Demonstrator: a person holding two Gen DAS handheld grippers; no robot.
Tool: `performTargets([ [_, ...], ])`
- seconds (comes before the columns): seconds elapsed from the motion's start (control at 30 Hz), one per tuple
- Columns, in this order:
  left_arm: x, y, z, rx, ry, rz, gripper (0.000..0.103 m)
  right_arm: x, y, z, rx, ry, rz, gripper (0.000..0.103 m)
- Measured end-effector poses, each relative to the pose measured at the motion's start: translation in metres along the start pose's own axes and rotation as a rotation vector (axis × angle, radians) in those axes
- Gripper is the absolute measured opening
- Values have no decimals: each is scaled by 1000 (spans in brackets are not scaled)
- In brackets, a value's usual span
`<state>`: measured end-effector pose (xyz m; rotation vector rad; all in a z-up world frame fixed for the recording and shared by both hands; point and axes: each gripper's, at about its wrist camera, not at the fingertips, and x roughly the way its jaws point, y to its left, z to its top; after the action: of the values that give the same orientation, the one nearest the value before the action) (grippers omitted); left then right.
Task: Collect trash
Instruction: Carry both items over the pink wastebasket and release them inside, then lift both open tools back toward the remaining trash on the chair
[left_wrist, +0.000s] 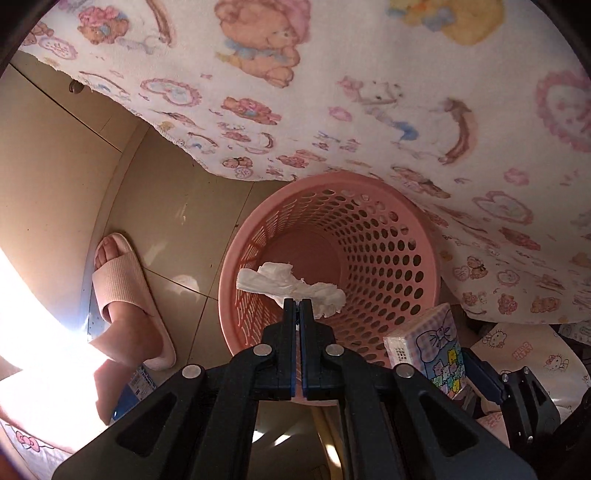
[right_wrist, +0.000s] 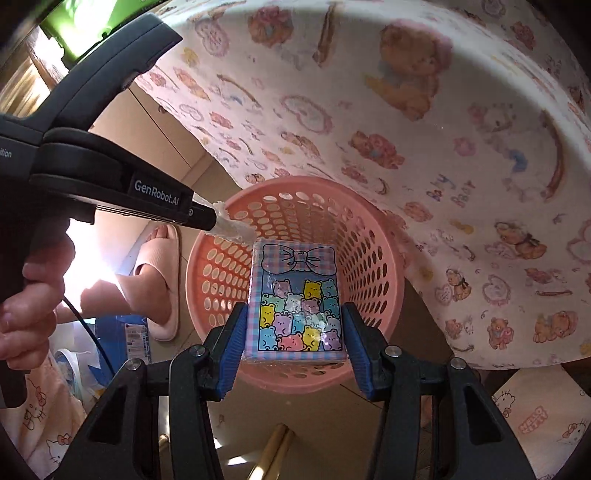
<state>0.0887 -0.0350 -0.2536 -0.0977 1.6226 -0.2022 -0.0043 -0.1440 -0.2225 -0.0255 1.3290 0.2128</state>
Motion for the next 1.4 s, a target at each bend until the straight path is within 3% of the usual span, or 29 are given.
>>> performTargets([
  [0.33, 72, 16, -9, -30, 102, 62, 1, 93, 11, -24, -29, 170, -89, 53],
  [0.6, 85, 12, -21, 48, 117, 121, 2, 127, -2, -39, 32, 253, -79, 53],
  [0.8, 87, 13, -23, 50, 123, 125, 3, 122, -5, -37, 44, 245, -68, 54],
  [0.9, 87, 13, -24, 33, 126, 118, 23, 121, -6, -38, 63, 253, -66, 61],
  [0.93, 86, 12, -24, 33, 120, 115, 25, 121, -7, -38, 69, 252, -66, 63],
  [1.1, 76, 6, -22, 53, 81, 145, 28, 111, -8, -34, 57, 218, -86, 72],
  [1.27, 55, 2, -17, 55, 18, 154, 28, 102, -14, -29, 86, 192, -89, 72],
  [1.4, 36, -4, -13, 67, -53, 176, 28, 86, -11, -21, 65, 116, -144, 72],
])
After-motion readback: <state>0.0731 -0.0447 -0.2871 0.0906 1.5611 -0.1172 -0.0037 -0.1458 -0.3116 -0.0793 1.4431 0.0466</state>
